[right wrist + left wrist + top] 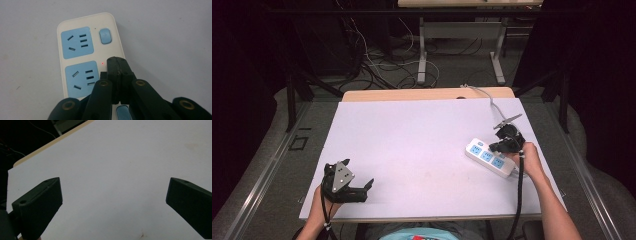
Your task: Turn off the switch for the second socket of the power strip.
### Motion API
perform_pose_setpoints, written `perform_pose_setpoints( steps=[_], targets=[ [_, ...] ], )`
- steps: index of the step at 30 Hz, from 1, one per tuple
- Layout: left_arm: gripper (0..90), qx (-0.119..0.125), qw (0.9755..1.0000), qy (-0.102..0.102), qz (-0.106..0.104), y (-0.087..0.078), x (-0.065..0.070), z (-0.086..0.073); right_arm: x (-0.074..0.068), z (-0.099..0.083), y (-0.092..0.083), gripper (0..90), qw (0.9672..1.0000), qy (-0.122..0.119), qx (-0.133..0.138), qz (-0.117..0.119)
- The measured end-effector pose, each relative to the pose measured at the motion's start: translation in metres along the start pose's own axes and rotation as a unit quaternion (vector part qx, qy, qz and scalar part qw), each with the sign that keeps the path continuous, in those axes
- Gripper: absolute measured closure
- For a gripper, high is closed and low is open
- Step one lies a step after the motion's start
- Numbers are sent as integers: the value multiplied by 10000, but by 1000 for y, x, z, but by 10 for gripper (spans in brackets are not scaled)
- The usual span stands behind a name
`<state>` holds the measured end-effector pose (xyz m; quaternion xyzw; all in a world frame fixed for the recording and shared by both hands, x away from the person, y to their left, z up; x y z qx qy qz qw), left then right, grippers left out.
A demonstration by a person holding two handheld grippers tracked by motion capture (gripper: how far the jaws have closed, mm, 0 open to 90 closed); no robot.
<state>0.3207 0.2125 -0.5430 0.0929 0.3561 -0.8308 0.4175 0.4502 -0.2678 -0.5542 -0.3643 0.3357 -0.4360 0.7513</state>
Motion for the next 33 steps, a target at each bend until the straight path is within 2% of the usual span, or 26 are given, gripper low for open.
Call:
perform_pose_setpoints(
  steps=[2,5,8,22,24,29,31,33],
  targets=[
    [3,0,10000,-5,-7,0,0,0,1,0,0,900,10000,-66,13,61],
    [3,-6,10000,0,-10,0,0,0,1,0,0,900,10000,33,18,67],
    [2,1,10000,-1,-12,0,0,0,3,-1,-1,900,9999,16,34,137],
    [3,1,10000,-13,-23,1,1,0,-1,0,1,900,9999,63,58,56],
    [3,1,10000,-13,-20,1,1,0,-1,0,1,900,9998,78,112,109],
    [3,-2,10000,-11,-16,1,1,0,-2,0,1,900,9999,141,67,-37],
    [3,-3,10000,-2,-25,1,1,0,-2,0,2,900,9998,130,119,29],
    [3,4,10000,8,-14,1,1,0,-1,0,1,900,9998,184,79,-30]
  ],
)
Point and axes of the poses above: each handheld gripper's, and its own axes: y roughly forward along the jaws, z roughly out of its top, x roughly to its right, the point moved 5 cm from there along y, roughly forward along the jaws, and after that the axes turned 14 degrees about y, right-handed, at the moved point
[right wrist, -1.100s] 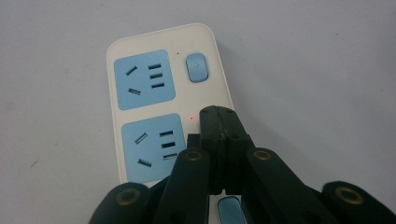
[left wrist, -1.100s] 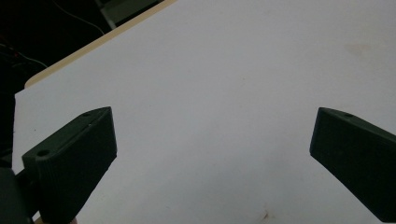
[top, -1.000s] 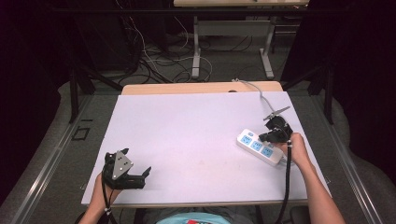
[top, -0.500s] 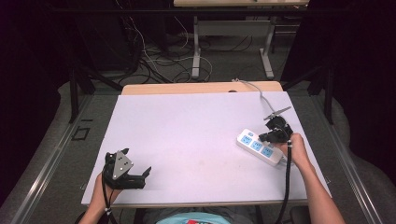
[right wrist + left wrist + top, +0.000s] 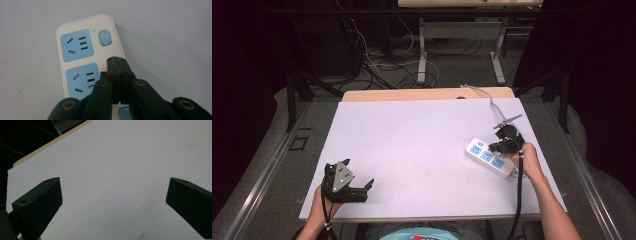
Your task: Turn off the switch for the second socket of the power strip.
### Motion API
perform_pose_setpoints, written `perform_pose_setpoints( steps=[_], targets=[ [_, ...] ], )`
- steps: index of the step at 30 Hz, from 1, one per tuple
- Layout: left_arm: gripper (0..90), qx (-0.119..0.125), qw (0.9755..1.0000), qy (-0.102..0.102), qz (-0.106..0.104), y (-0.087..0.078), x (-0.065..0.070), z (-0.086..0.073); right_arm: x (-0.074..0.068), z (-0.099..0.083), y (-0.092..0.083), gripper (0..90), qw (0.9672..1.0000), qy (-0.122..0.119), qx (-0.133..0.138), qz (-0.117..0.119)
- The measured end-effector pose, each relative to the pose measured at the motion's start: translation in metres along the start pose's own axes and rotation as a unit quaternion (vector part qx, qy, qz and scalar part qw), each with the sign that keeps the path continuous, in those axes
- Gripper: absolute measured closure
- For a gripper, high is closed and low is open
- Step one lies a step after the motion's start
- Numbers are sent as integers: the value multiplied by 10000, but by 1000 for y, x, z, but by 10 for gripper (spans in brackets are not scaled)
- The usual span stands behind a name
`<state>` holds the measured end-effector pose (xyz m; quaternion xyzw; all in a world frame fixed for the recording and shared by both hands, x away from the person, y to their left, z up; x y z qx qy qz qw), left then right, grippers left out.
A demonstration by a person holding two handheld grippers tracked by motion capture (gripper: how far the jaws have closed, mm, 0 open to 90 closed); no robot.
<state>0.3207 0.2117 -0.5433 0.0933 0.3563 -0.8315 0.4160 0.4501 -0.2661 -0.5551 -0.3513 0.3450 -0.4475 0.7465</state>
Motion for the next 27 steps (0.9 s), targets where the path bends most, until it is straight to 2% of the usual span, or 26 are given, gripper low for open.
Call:
perform_pose_setpoints(
  steps=[8,10,26,27],
  targets=[
    [3,-34,10000,12,-22,0,0,0,2,0,0,900,9999,-80,16,93],
    [3,-35,10000,12,-24,0,0,0,2,-1,-1,900,10000,-17,-10,81],
    [3,4,10000,-10,3,0,0,0,3,-1,-1,900,9999,2,0,122],
    [3,9,10000,-23,-20,0,0,0,2,-1,-1,900,9999,65,-9,108]
  ],
)
Point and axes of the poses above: each handheld gripper's, and its own axes: y roughly forward along the jaws, z roughly out of its top, x roughly to its right, the point moved 5 cm from there along y, roughly forward along the jaws, and after that the axes turned 14 degrees about y, right-handed, at the moved point
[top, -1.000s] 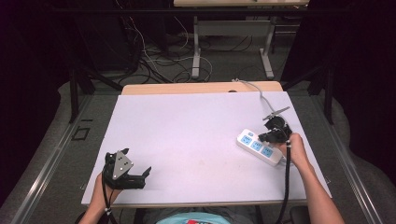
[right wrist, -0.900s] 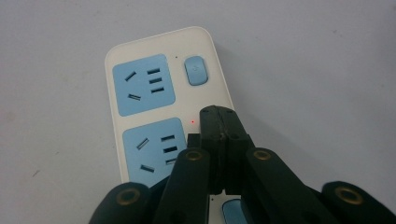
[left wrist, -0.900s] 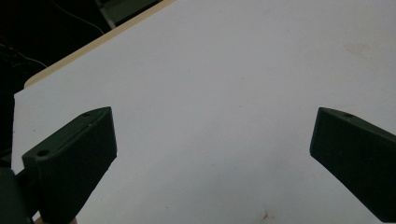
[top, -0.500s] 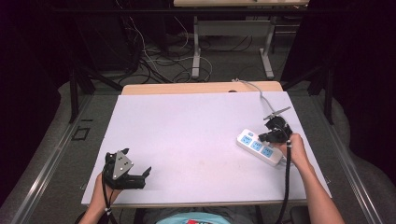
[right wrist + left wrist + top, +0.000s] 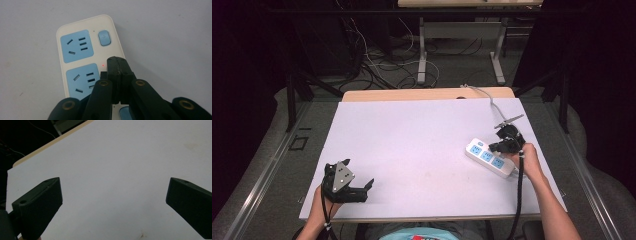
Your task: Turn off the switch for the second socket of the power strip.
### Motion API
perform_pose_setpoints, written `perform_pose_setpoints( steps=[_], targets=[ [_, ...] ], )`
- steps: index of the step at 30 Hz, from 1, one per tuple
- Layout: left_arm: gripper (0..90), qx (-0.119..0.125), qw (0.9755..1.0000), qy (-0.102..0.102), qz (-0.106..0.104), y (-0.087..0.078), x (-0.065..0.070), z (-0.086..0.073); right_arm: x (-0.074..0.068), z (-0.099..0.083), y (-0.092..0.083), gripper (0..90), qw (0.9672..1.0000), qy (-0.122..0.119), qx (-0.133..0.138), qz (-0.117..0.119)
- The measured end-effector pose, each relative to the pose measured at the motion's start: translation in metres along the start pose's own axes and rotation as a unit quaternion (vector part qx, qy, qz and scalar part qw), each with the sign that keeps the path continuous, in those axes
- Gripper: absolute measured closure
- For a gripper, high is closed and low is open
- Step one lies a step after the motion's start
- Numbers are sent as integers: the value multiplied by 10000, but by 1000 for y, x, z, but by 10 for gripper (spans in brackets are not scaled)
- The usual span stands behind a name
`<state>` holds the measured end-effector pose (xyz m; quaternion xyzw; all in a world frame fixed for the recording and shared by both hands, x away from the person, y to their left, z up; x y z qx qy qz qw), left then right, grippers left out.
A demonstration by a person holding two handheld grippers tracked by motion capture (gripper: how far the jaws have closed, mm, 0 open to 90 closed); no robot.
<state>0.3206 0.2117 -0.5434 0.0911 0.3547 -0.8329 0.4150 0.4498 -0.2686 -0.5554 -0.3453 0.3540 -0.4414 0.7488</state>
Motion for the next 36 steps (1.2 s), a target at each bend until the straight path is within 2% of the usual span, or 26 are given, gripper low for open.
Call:
perform_pose_setpoints(
  steps=[11,15,18,21,36],
  targets=[
    [3,-3,10000,4,6,0,0,0,2,0,1,900,10000,-44,32,71],
    [3,-4,10000,9,23,0,0,0,1,0,0,900,10000,33,22,58],
    [3,-7,10000,2,20,-1,0,0,3,-2,0,900,9999,12,-11,145],
    [3,-4,10000,5,22,0,0,0,3,-3,0,900,9999,-16,91,117],
    [3,-46,10000,30,1,0,0,0,4,-4,0,900,10000,-67,4,60]
  ],
)
Point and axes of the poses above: each handheld gripper's, and its own axes: y roughly forward along the jaws, z roughly out of its top, x roughly to its right, the point moved 5 cm from there along y, roughly forward along the jaws, and after that the axes turned 14 degrees about y, right-handed, at the moved point
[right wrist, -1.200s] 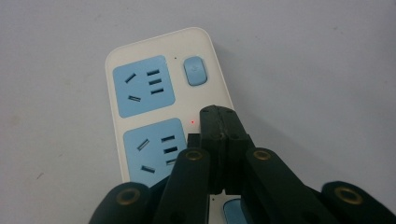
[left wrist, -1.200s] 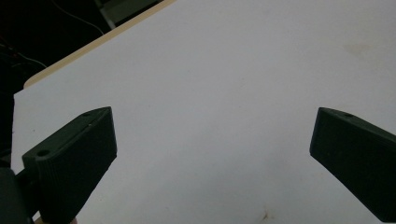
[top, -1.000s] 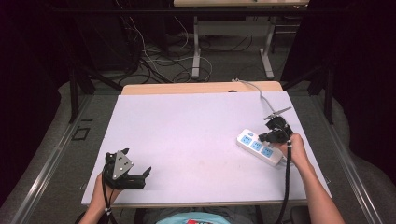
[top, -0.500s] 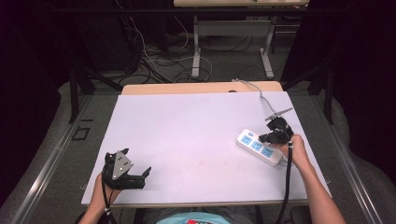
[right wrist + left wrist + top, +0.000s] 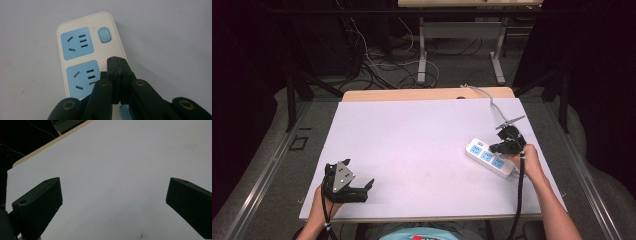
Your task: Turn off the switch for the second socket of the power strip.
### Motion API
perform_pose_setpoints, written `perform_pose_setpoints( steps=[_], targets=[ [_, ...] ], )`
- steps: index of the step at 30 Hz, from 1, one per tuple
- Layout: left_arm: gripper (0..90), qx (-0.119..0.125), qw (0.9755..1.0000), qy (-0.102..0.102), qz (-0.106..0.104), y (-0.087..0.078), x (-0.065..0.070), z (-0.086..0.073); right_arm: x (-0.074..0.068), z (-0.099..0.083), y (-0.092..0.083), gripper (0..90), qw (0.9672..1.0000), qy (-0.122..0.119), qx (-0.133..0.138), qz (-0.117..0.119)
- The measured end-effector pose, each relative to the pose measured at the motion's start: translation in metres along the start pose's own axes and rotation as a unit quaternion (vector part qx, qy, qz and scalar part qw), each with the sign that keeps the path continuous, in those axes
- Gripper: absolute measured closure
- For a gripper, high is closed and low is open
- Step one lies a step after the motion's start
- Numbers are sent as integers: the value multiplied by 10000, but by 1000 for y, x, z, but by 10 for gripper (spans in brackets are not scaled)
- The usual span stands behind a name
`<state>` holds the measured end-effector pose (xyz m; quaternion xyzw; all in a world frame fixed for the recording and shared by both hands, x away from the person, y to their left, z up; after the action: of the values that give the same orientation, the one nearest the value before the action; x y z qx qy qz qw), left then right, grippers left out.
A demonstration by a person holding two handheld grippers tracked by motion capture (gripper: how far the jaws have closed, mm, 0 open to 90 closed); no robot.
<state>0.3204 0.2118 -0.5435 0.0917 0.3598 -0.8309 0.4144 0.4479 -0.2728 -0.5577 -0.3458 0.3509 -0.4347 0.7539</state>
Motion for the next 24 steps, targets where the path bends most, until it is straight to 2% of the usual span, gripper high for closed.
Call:
perform_pose_setpoints(
  steps=[1,2,3,10,11,15,24],
  targets=[
    [3,0,10000,-3,-1,0,0,0,0,0,0,900,10000,-44,-9,16],
    [3,1,10000,-4,-1,0,0,0,-1,0,0,900,10000,55,13,-11],
    [3,-1,10000,-3,-3,0,0,0,0,0,0,900,10000,-31,-4,13],
    [3,-10,10000,13,-10,0,1,0,0,0,0,900,10000,-27,-1,10],
    [3,-9,10000,17,-6,0,1,0,-1,0,0,900,10000,69,18,-17],
    [3,0,10000,12,11,-1,1,0,-1,0,1,900,9999,75,86,29],
    [3,66,10000,-30,50,0,1,0,-3,0,0,900,9999,83,28,-89]
  ],
)
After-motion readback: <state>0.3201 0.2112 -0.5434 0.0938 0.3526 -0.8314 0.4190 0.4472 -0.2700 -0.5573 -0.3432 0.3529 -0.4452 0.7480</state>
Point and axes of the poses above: each handheld gripper's, and its own axes: y roughly forward along the jaws, z roughly out of its top, x roughly to its right, the point moved 5 cm from there along y, roughly forward along the jaws, and after that the axes turned 14 degrees about y, right-handed, at the moved point
